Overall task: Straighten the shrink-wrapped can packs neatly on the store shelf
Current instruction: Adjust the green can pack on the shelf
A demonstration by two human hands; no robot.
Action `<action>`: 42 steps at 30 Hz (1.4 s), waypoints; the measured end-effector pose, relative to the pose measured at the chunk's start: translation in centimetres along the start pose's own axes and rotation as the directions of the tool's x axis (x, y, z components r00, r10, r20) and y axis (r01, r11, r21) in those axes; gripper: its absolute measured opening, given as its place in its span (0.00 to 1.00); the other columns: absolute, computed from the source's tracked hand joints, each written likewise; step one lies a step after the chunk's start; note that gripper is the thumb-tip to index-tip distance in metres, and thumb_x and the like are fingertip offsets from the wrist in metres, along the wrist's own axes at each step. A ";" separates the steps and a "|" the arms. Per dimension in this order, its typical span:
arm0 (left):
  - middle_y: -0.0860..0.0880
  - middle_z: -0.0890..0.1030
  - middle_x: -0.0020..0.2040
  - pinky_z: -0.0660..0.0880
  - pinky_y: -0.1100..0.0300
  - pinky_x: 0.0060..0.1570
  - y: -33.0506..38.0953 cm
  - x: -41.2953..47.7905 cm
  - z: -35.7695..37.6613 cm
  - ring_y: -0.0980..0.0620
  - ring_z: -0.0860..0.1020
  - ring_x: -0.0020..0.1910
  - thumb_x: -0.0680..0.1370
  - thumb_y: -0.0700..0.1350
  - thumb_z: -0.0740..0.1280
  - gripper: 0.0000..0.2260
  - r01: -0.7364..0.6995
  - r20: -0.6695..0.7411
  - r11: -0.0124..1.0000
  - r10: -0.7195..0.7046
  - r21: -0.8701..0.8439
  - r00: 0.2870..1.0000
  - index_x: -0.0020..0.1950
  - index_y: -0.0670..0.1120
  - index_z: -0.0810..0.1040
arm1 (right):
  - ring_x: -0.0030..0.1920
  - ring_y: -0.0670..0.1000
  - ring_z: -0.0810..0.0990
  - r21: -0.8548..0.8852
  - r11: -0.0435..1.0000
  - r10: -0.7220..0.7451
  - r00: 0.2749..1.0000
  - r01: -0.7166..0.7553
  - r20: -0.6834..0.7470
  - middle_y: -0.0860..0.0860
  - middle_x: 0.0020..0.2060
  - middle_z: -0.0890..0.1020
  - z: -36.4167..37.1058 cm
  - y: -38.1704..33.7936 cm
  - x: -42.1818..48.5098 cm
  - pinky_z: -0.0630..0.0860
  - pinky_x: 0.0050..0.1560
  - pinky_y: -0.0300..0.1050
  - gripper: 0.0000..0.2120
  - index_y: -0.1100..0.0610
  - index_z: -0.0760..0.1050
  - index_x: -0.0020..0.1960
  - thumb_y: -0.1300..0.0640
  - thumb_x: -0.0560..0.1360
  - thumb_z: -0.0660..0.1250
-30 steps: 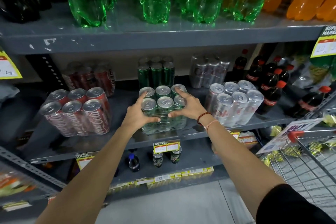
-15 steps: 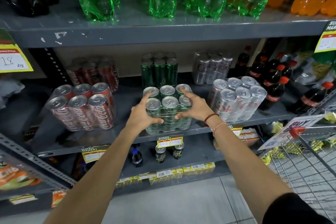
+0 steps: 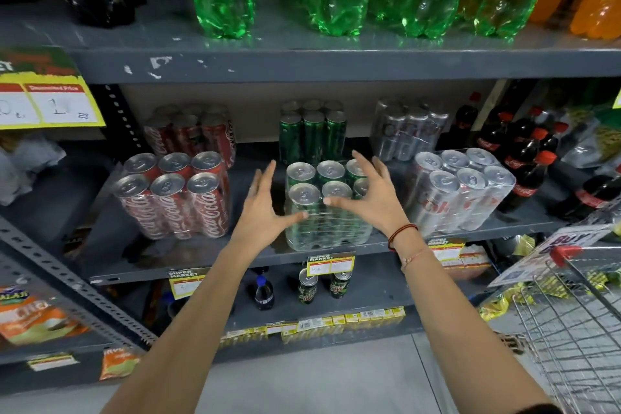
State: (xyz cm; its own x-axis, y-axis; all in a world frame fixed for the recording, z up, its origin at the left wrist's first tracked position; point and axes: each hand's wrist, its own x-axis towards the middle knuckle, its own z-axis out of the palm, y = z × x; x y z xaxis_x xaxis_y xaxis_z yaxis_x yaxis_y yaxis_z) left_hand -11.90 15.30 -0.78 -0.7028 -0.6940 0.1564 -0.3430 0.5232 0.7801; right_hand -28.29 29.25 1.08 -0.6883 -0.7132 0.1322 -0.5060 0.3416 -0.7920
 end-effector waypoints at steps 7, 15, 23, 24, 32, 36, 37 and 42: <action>0.43 0.52 0.78 0.54 0.51 0.71 -3.5 -0.5 -10.7 0.45 0.53 0.76 0.63 0.58 0.76 0.47 -0.056 -0.371 0.994 0.087 0.093 0.924 0.75 0.53 0.55 | 0.74 0.55 0.59 0.056 0.974 -0.223 0.974 0.221 0.034 0.56 0.73 0.60 7.4 -8.9 0.9 0.60 0.71 0.51 0.47 0.46 0.58 0.74 0.40 0.61 0.77; 0.41 0.49 0.78 0.58 0.50 0.70 -12.0 0.7 -17.0 0.40 0.53 0.76 0.64 0.57 0.76 0.46 0.195 -0.234 0.972 -0.160 0.134 0.959 0.75 0.53 0.56 | 0.75 0.62 0.54 -0.011 0.990 -0.129 0.921 0.143 0.368 0.59 0.75 0.55 18.3 -11.6 3.8 0.59 0.71 0.53 0.53 0.47 0.49 0.76 0.46 0.62 0.79; 0.50 0.68 0.72 0.67 0.48 0.67 -13.4 2.1 -18.2 0.49 0.68 0.69 0.57 0.65 0.75 0.44 0.180 0.016 0.984 -0.180 0.013 0.984 0.70 0.60 0.65 | 0.75 0.59 0.58 -0.026 0.995 -0.083 0.934 0.099 0.347 0.58 0.75 0.59 21.1 -11.8 5.1 0.61 0.72 0.58 0.54 0.45 0.56 0.75 0.43 0.56 0.81; 0.50 0.68 0.72 0.67 0.50 0.67 -13.5 2.0 -18.1 0.49 0.69 0.68 0.57 0.64 0.76 0.44 0.184 0.000 0.983 -0.184 0.019 0.983 0.70 0.60 0.65 | 0.74 0.59 0.59 -0.028 0.995 -0.086 0.939 0.101 0.334 0.58 0.74 0.60 21.1 -11.8 5.0 0.62 0.72 0.58 0.53 0.44 0.57 0.74 0.42 0.56 0.81; 0.47 0.64 0.75 0.62 0.52 0.69 -13.9 0.2 -17.9 0.47 0.64 0.73 0.58 0.59 0.78 0.48 0.196 -0.048 0.976 -0.192 0.096 0.980 0.74 0.57 0.60 | 0.74 0.58 0.59 -0.034 0.992 -0.106 0.934 0.125 0.342 0.57 0.73 0.64 20.3 -11.6 4.4 0.59 0.73 0.55 0.51 0.42 0.59 0.73 0.42 0.56 0.80; 0.45 0.69 0.72 0.65 0.51 0.67 -13.8 -1.3 -17.3 0.46 0.68 0.70 0.58 0.57 0.79 0.49 0.192 -0.070 0.969 -0.183 0.155 0.981 0.75 0.54 0.60 | 0.76 0.55 0.55 -0.030 0.986 -0.141 0.920 0.163 0.367 0.53 0.72 0.67 19.8 -11.0 3.6 0.57 0.74 0.56 0.50 0.42 0.59 0.73 0.42 0.57 0.80; 0.44 0.70 0.71 0.66 0.51 0.67 -13.7 -1.7 -17.2 0.45 0.69 0.70 0.58 0.57 0.79 0.49 0.193 -0.074 0.968 -0.184 0.159 0.980 0.75 0.54 0.60 | 0.76 0.55 0.55 -0.026 0.986 -0.144 0.917 0.165 0.371 0.52 0.72 0.67 19.6 -10.9 3.3 0.57 0.74 0.55 0.50 0.42 0.59 0.73 0.42 0.57 0.80; 0.44 0.71 0.70 0.66 0.50 0.66 -13.5 -3.0 -17.2 0.44 0.69 0.69 0.58 0.59 0.79 0.50 0.200 -0.064 0.957 -0.191 0.209 0.980 0.75 0.55 0.59 | 0.75 0.53 0.56 -0.009 0.982 -0.170 0.906 0.188 0.387 0.50 0.72 0.67 19.1 -10.7 2.2 0.56 0.74 0.52 0.50 0.42 0.59 0.73 0.43 0.57 0.80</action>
State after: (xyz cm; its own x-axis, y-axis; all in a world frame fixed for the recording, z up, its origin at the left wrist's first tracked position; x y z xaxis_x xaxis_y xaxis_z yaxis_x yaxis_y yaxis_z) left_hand 5.57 1.86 -1.35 -0.5831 -0.8113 0.0432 -0.5994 0.4654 0.6513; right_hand -14.46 12.33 -1.58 -0.3361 -0.9415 0.0238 -0.6313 0.2065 -0.7476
